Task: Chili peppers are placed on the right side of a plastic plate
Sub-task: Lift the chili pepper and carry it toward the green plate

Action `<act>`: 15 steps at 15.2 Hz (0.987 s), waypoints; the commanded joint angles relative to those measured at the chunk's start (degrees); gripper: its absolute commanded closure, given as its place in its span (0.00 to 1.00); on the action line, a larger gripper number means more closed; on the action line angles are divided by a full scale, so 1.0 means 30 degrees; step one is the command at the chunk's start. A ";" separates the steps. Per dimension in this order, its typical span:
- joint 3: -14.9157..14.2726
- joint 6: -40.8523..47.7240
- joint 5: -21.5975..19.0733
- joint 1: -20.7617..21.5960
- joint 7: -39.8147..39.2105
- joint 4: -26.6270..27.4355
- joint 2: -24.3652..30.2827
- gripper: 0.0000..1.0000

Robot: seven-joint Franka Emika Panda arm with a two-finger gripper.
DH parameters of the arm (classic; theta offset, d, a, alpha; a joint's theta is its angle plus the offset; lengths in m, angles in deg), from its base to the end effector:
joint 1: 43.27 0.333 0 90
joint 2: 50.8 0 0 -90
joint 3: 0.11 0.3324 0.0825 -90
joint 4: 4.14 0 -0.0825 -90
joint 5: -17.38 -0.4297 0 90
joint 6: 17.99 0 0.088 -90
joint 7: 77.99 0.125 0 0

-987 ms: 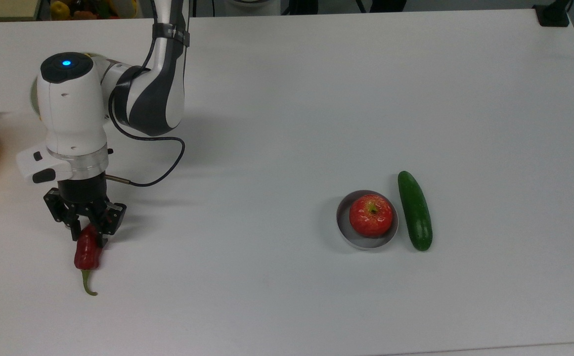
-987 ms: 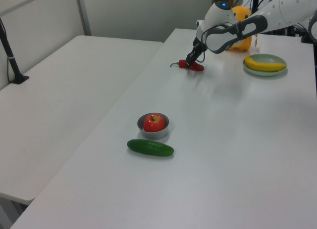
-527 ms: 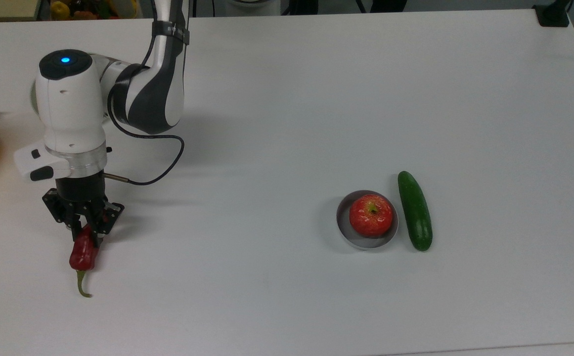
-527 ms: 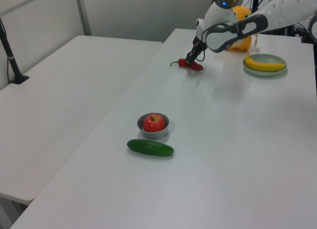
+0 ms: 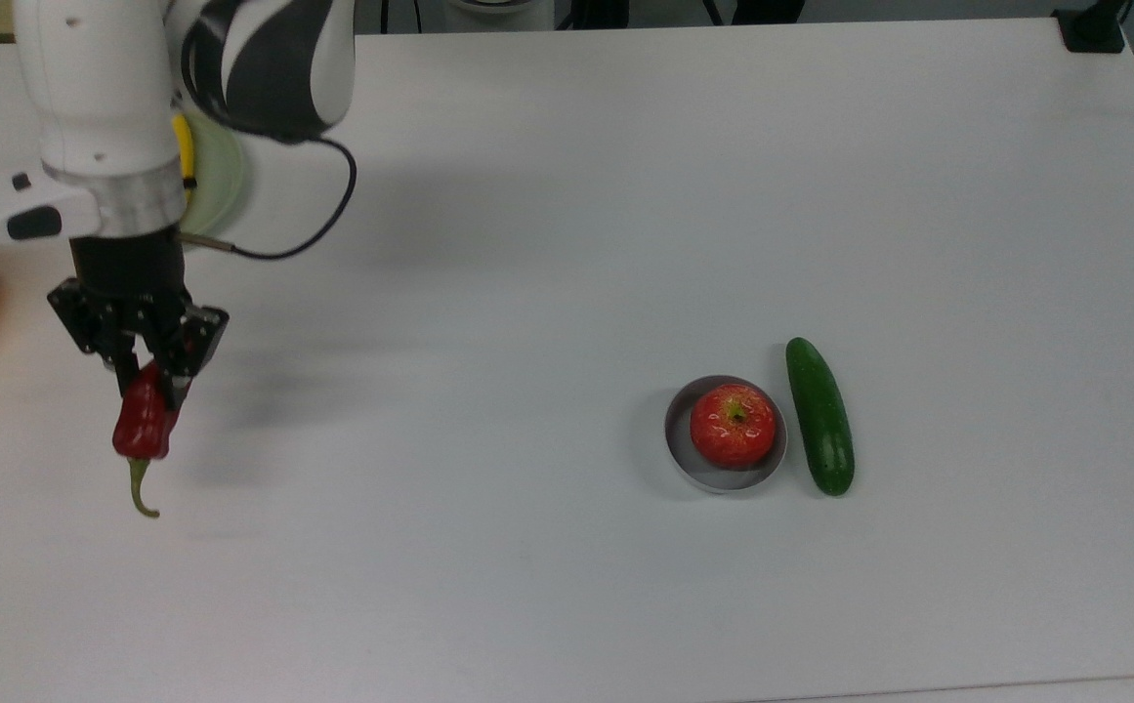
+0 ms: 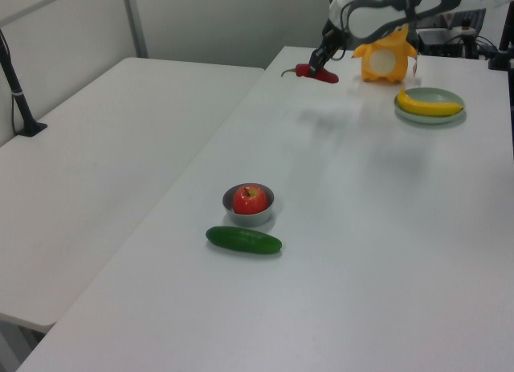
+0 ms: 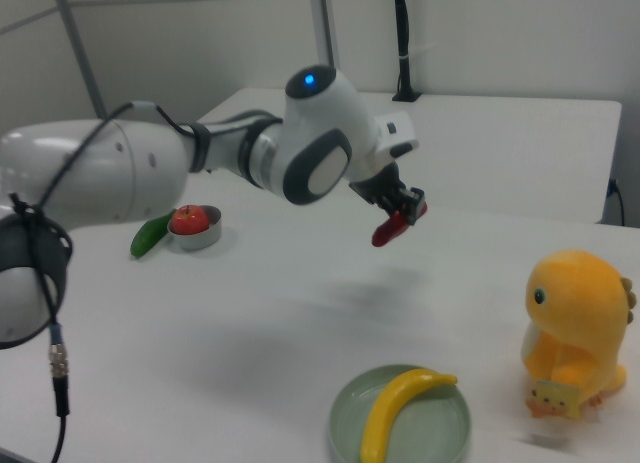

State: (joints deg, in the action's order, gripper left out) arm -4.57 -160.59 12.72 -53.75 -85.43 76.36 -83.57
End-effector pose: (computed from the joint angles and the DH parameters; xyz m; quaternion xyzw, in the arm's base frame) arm 0.7904 -0.1967 0.4091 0.9640 -0.0769 0.2518 0.0362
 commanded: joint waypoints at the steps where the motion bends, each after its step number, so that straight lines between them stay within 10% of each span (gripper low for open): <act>1: 0.0137 0.2409 0.0028 -0.0079 -0.1003 0.1936 0.2716 0.89; 15: -0.0856 0.7367 -0.0235 -0.4353 -1.1926 0.6711 0.8669 0.89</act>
State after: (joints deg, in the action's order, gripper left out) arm -5.35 -138.86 12.70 -64.23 -115.82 92.09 -59.85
